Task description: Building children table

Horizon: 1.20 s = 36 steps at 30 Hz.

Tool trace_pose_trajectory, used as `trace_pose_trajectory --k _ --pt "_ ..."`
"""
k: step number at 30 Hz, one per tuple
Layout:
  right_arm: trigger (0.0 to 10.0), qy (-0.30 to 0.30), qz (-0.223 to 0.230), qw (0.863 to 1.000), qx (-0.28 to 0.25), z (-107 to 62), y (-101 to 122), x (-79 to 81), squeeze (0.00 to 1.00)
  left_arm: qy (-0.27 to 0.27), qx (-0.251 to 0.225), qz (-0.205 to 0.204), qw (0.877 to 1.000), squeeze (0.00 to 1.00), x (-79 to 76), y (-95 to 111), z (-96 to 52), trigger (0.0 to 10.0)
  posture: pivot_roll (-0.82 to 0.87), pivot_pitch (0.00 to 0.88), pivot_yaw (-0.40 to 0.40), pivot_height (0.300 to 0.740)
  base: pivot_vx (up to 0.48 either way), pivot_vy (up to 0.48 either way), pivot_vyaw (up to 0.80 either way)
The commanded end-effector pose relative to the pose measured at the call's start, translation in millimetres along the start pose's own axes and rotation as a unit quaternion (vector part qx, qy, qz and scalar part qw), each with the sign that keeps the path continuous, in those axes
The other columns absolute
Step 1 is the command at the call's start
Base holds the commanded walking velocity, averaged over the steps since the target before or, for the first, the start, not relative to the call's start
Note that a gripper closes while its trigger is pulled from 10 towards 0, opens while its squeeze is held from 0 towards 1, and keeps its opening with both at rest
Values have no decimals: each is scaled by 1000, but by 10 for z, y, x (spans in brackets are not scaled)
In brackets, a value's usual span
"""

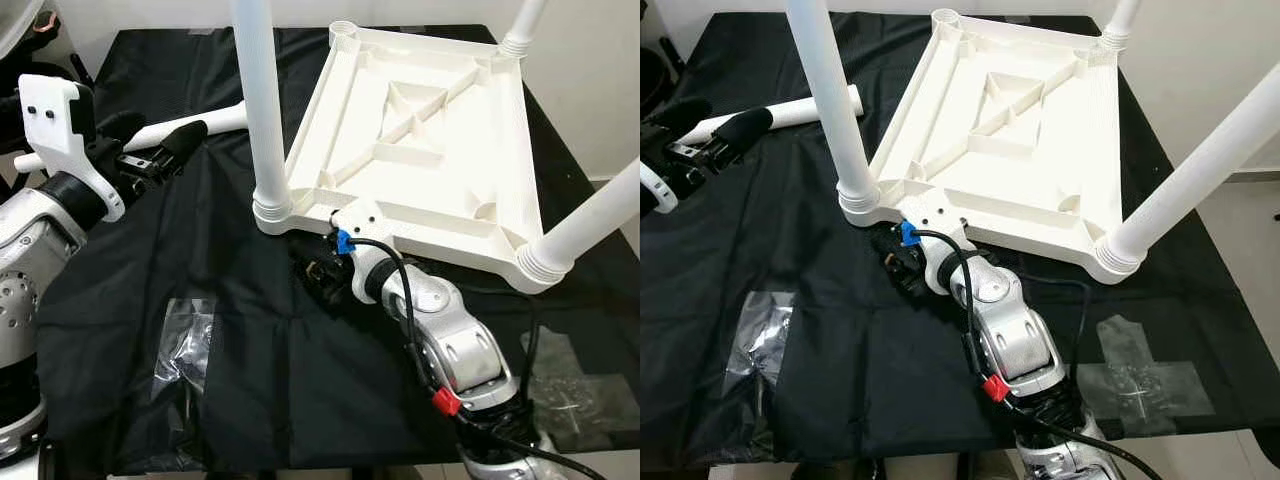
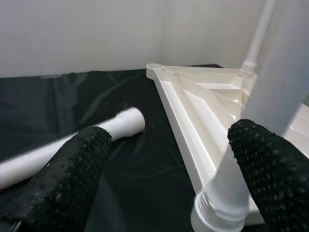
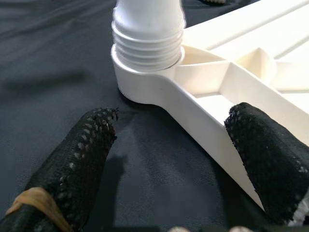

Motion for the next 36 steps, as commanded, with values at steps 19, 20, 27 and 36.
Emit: trace_pose_trajectory --k 19,20,27,36 --pt "10000 120 -116 985 39 -8 219 -742 0 2 128 -99 987 0 -773 -1083 -531 10000 52 250 -37 740 0 0 0" --pt "10000 134 -111 984 49 -8 192 -740 0 7 129 -99 987 0 -783 -1089 -553 10000 54 254 -37 740 0 0 0" --pt "10000 169 -77 980 76 10 49 -767 0 27 130 -88 987 0 -729 -1074 -607 10000 63 275 -40 740 0 0 0" --pt "10000 202 -77 969 116 37 -107 -776 0 26 125 -76 989 0 -764 -1004 -625 10000 74 299 -41 740 0 0 0"
Point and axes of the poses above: a point about 5 cm out from each wrist's last joint towards the gripper, its own z axis pointing out of the wrist towards the gripper, its own y axis along the axis of the wrist's last joint, x = y × z, the point moved 6 cm from there along z, pointing out of the wrist towards the gripper, and after that the axes turned 7 degrees about z, right-handed, at the moved point
